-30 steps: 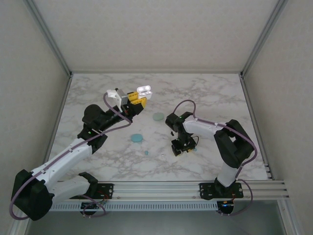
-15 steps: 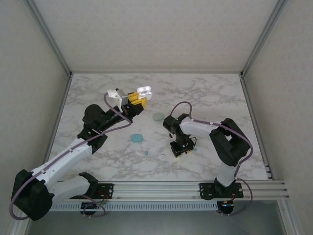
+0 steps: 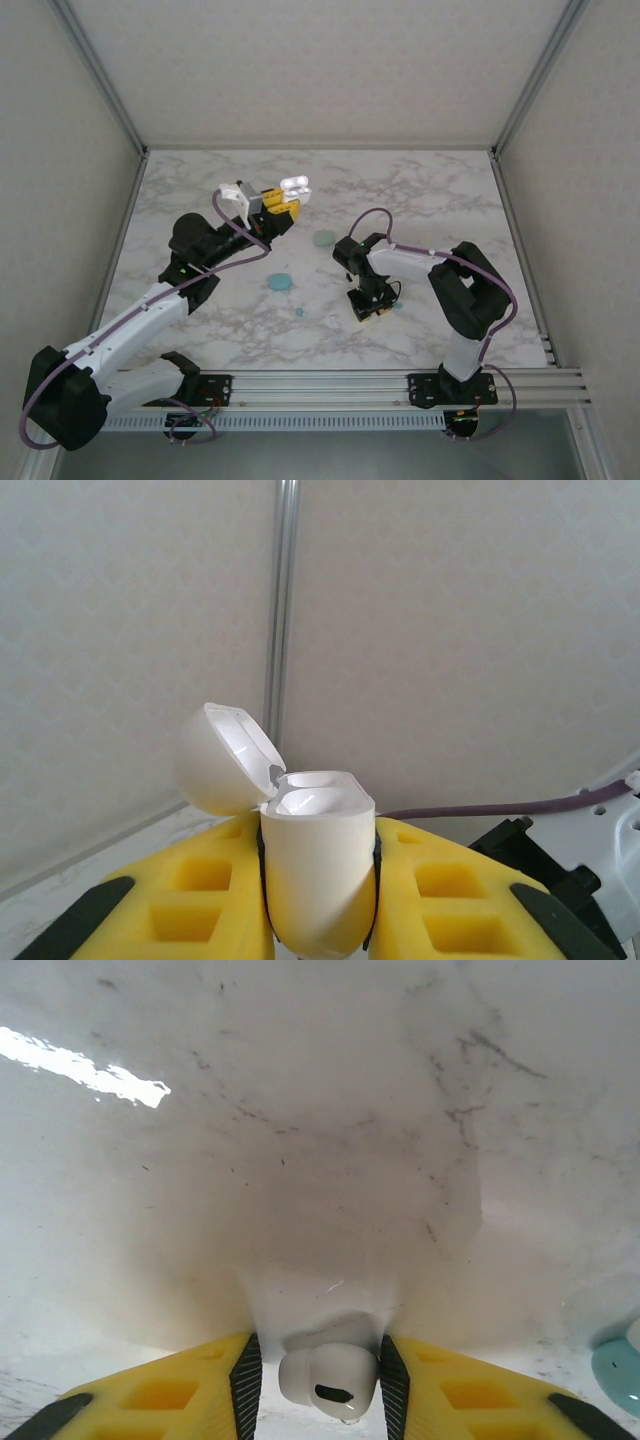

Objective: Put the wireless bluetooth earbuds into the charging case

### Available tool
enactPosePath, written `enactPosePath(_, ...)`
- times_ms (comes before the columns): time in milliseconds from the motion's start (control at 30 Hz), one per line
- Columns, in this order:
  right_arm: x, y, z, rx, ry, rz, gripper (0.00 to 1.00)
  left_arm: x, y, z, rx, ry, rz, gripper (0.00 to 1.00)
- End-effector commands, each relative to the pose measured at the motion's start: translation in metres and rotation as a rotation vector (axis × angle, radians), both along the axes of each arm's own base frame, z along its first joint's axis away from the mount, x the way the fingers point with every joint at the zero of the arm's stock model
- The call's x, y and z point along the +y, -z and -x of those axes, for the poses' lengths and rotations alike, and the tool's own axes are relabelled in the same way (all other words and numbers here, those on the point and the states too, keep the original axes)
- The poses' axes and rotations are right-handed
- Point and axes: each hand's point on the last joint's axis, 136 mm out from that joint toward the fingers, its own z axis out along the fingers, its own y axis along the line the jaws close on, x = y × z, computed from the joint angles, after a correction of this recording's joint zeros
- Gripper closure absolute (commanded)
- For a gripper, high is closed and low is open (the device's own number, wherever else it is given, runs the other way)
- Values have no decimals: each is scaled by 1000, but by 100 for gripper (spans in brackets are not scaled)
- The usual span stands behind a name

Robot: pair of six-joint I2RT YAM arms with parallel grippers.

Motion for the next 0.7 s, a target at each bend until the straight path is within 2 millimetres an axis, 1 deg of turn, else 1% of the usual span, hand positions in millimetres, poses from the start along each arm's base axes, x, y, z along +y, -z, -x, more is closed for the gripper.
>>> enactPosePath(0, -21, 5, 7, -1, 49, 77, 62, 5, -3, -3, -1, -19, 16, 90)
enactPosePath(167, -19, 4, 5, -17, 98, 52, 64, 3, -3, -4, 5, -14, 13, 90)
enactPosePath(333, -17, 5, 3, -26, 98, 40, 66, 1, -3, -5, 10, -5, 14, 90)
enactPosePath(433, -18, 8, 3, -21, 92, 47, 65, 2, -3, -4, 13, -3, 15, 89)
enactPosePath(500, -17, 9, 2, -24, 91, 44, 67, 2, -3, -5, 15, -3, 16, 89)
enactPosePath(600, -15, 2, -3, -51, 91, 29, 67, 1, -2, -5, 18, -5, 14, 89)
enactPosePath(667, -10, -8, -9, -89, 89, 1, 69, 1, -2, -6, 20, -4, 14, 89)
